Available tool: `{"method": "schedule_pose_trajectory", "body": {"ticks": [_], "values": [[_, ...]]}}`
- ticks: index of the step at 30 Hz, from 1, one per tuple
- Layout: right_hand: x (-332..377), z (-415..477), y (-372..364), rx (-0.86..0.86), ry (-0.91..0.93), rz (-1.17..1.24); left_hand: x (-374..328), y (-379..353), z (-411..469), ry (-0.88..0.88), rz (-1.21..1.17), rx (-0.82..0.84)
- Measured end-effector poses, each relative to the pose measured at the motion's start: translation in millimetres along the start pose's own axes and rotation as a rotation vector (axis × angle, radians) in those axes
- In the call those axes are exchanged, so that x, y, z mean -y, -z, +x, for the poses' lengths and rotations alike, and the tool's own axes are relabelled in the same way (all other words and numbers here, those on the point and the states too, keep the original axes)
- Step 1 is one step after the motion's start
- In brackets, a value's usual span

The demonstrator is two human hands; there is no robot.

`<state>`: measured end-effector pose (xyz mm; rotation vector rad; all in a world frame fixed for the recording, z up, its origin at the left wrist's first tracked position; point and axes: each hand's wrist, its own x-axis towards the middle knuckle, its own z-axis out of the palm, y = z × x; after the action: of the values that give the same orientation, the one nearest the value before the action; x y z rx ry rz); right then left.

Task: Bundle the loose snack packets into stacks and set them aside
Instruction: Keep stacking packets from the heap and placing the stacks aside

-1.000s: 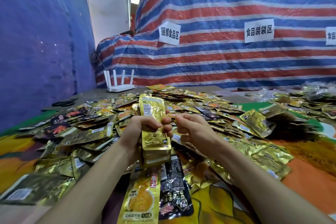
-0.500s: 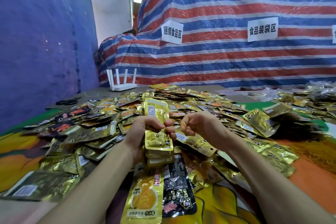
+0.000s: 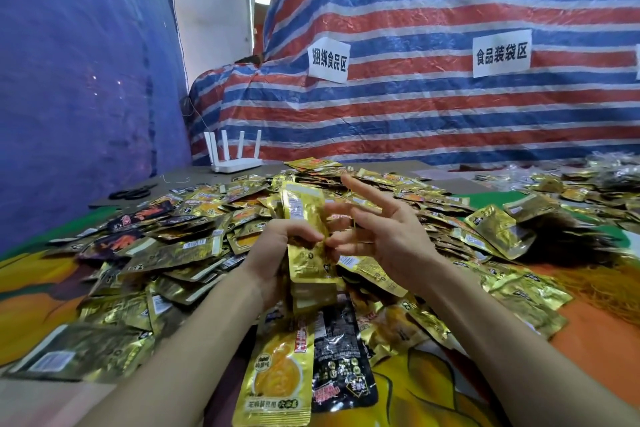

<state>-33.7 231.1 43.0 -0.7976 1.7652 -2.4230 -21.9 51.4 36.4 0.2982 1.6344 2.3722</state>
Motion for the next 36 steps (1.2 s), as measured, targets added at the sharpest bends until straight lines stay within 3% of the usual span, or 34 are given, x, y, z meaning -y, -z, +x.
{"method": "schedule_pose_trajectory", "body": {"ticks": [5, 10, 15, 21, 36], "values": [[-7.4, -7.1, -10.5, -0.098, -0.031, -0.21, -1.5, 0.0, 10.9, -0.24, -0.205, -0.517], [-21.4, -12.8, -39.1, -0.03, 0.005, -0.38, -6.2, -0.7, 12.0, -0.326, -0.347, -0.707], [-32.0, -13.2, -49.6, -0.061, 0.129, -0.697, -11.5, 0.2, 5.1, -0.288, -0.467, -0.595], [-34.9, -11.5, -50.1, -0.091, 0.26, -0.677, -3.6, -5.5, 4.3, -0.153, -0.405, -0.4], [-24.6, -8.6, -36.7, -0.155, 0.253, -0.716, 14.4, -7.4, 18.4, -0.25, 0.093, -0.498]]}}
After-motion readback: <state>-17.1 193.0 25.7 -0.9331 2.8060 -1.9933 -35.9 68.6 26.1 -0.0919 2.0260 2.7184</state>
